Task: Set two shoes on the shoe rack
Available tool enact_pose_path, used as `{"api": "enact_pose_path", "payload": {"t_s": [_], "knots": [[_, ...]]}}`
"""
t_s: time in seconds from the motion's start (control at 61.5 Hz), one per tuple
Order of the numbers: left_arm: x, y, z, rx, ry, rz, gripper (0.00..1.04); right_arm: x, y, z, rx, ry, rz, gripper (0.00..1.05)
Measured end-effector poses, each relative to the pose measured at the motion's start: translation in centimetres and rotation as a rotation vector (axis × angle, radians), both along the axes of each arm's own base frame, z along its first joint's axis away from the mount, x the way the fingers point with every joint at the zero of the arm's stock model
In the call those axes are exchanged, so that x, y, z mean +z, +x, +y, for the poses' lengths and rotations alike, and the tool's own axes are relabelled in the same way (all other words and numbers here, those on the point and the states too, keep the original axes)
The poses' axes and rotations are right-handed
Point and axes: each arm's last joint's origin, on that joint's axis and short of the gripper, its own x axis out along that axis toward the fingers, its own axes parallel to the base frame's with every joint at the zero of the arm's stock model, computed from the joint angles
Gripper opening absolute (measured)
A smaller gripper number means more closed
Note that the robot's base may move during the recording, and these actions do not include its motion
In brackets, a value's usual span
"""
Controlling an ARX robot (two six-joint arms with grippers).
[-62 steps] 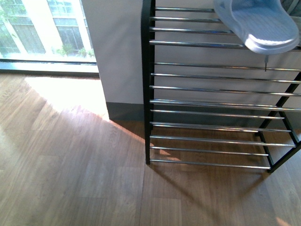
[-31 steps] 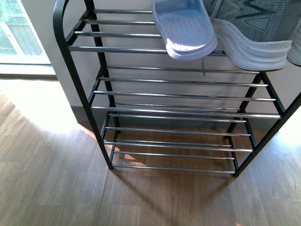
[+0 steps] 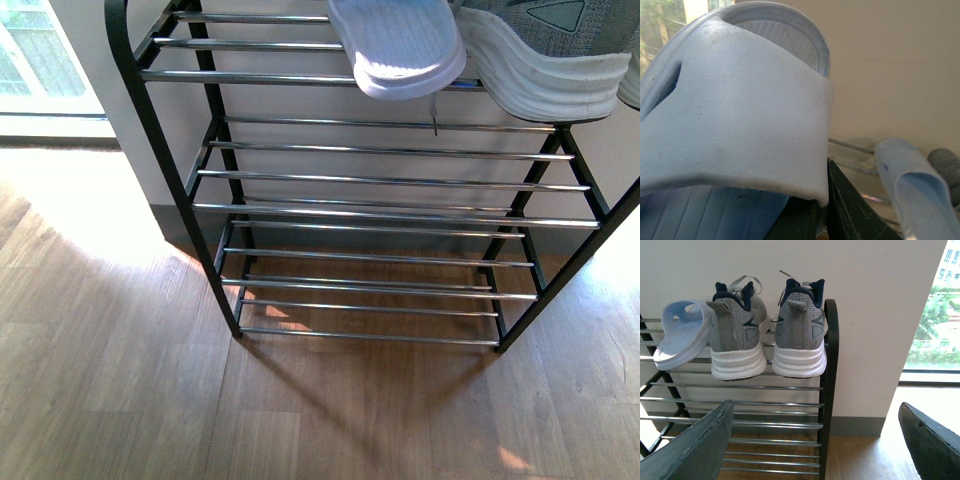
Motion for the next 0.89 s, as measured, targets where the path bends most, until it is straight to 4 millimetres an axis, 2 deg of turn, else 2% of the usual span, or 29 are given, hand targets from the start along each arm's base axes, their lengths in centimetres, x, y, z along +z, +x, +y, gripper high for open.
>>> {"api": "enact_pose_path", "payload": {"t_s": [0.065,0.13,0.276,0.699,0.797,0.894], "knots": [[0.4,3.0,-1.8,-0.038,-0.021,0.014,0.02,0.0,0.0,0.0,0.000,0.000,0.000,0.96],[-0.3,6.6,-4.0,-0.087,-0.070,0.063,0.02,0.0,0.0,0.0,0.000,0.000,0.000,0.96],[-2.6,10.8,-6.1,-0.128,-0.162,0.133,0.02,0.0,0.0,0.0,0.000,0.000,0.000,0.96],[-10.9,19.2,-8.7,-0.162,-0.359,0.311,0.02,0.0,0.0,0.0,0.000,0.000,0.000,0.96],[-11.6,20.1,-8.8,-0.170,-0.384,0.325,0.02,0.0,0.0,0.0,0.000,0.000,0.000,0.96],[-11.5,20.7,-8.8,-0.175,-0.408,0.332,0.02,0.0,0.0,0.0,0.000,0.000,0.000,0.96]]}}
